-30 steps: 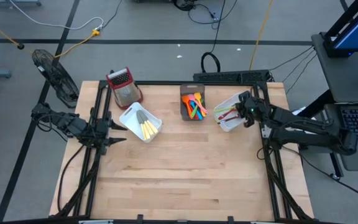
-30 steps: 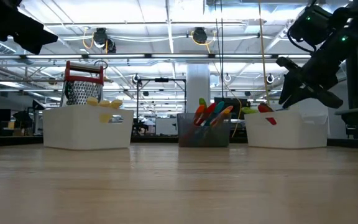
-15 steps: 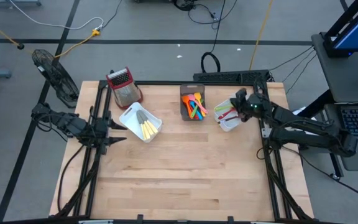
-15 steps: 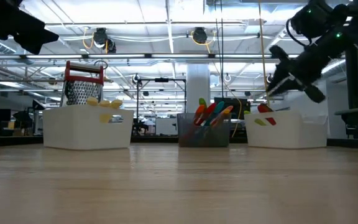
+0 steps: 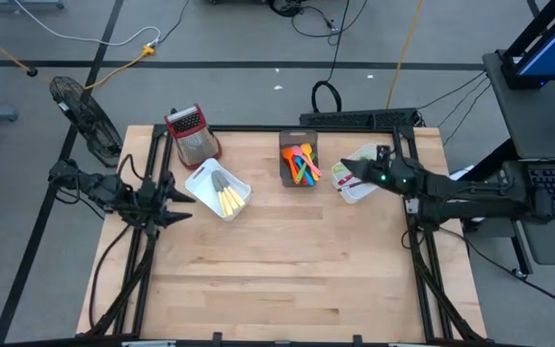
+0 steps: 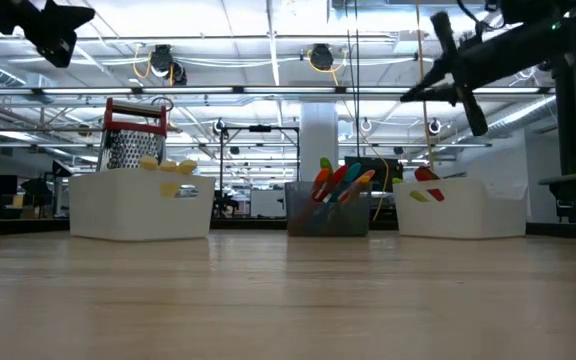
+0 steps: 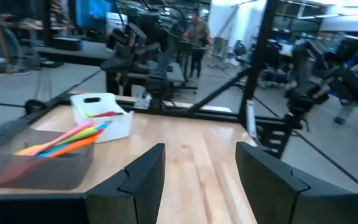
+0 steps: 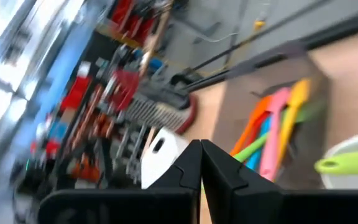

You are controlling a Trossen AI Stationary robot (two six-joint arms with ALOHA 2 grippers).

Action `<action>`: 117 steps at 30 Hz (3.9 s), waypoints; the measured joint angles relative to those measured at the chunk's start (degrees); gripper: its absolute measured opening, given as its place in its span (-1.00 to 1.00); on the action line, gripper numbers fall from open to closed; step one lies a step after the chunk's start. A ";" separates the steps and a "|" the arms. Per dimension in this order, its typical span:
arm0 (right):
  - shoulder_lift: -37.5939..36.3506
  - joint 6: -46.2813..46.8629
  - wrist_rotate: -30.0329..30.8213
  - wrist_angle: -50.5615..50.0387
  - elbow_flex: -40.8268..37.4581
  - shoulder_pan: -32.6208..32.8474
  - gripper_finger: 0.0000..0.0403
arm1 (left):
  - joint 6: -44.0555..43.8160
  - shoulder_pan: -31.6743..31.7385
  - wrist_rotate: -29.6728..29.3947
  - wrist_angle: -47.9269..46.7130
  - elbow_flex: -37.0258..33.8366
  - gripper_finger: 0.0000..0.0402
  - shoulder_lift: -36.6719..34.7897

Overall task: Pick & Place Kitchen Items
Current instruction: Return to Home Position

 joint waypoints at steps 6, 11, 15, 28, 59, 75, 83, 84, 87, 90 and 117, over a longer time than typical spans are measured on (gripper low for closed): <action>0.00 -10.76 0.31 6.31 0.00 8.77 -1.00 | 1.25 0.00 3.73 -0.81 0.00 0.00 -0.02; 0.00 -17.02 4.96 9.51 0.00 16.82 -1.00 | 1.41 0.02 3.89 -2.27 0.00 0.00 -0.02; 0.35 -22.79 7.85 9.16 0.00 22.86 -1.00 | 1.43 0.01 3.66 -4.09 0.00 0.00 -0.02; -3.73 -24.78 -15.37 -1.12 0.00 18.18 -1.00 | 1.07 0.00 -4.55 -4.92 0.00 0.00 -0.02; -35.86 -37.27 -20.70 -29.97 0.02 9.60 -1.00 | 5.22 0.02 -8.93 8.80 -8.53 0.00 -0.04; -37.65 -36.50 -19.46 -26.66 -8.22 9.61 -1.00 | 4.89 0.04 -17.26 20.46 -18.53 0.00 -0.07; -40.67 -37.40 -19.39 -22.88 -12.78 9.60 -1.00 | 6.55 0.00 -18.42 20.12 -18.53 0.00 -0.09; -40.76 -37.34 -19.39 -20.82 -14.07 9.60 -1.00 | 6.56 0.00 -18.42 19.81 -18.53 0.00 -0.09; -40.76 -36.67 -19.41 -16.55 -17.79 9.60 -1.00 | 6.01 0.00 -18.38 19.21 -18.53 0.00 -0.09; -40.71 -36.16 -19.33 -14.07 -20.15 9.60 -1.00 | 5.87 0.02 -18.35 19.09 -18.53 0.00 -0.08; -40.44 -48.09 -19.41 -10.11 -23.39 9.62 -1.00 | 5.95 0.01 -25.93 15.15 -18.53 0.00 -0.07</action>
